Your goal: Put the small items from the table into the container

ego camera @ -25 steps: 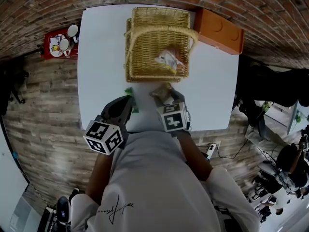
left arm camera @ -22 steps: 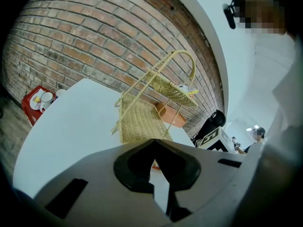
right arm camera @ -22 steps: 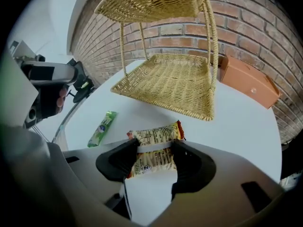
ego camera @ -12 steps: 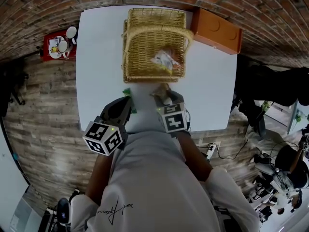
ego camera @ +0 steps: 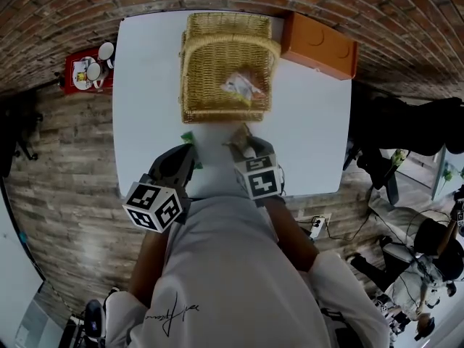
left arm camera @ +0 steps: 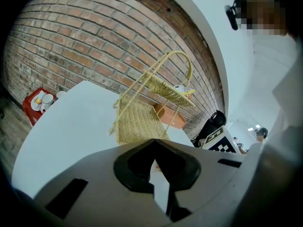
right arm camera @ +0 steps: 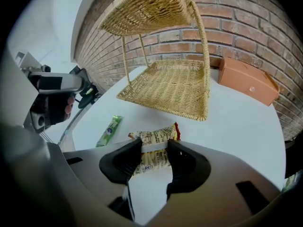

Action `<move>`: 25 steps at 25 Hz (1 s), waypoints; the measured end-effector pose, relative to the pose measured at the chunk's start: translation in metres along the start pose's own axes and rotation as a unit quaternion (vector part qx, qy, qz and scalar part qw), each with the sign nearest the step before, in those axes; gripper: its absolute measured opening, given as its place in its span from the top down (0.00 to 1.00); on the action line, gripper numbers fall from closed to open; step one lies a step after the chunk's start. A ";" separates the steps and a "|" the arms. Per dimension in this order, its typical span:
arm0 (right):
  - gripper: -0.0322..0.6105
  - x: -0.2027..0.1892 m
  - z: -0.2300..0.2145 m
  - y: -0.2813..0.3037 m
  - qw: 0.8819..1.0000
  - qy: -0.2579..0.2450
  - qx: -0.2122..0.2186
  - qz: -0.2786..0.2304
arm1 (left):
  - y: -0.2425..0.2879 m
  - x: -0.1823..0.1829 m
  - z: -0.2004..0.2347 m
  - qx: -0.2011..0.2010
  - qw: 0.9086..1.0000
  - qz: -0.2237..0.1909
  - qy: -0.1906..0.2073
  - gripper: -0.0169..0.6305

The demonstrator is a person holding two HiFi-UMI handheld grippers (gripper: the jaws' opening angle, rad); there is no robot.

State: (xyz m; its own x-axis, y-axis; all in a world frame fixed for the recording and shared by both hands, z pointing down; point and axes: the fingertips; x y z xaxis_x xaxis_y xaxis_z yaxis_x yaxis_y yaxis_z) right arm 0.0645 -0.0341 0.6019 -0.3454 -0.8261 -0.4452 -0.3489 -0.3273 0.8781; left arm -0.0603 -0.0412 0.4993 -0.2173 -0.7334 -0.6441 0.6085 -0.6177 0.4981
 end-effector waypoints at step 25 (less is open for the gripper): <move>0.66 0.002 -0.004 -0.031 0.998 0.002 0.015 -0.053 | 0.003 -0.003 -0.028 -0.014 1.000 -0.009 0.024 0.96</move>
State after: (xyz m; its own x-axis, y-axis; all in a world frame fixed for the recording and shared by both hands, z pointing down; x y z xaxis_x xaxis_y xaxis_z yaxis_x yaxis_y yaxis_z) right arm 0.0775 -0.0275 0.5747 -0.3014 -0.7896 -0.5345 -0.4091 -0.3993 0.8205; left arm -0.0368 -0.0331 0.4867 -0.1931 -0.7071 -0.6802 0.6266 -0.6224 0.4691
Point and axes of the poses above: the fingertips, and each gripper's own axes: y forward along the fingers, z to its left, x out of its top
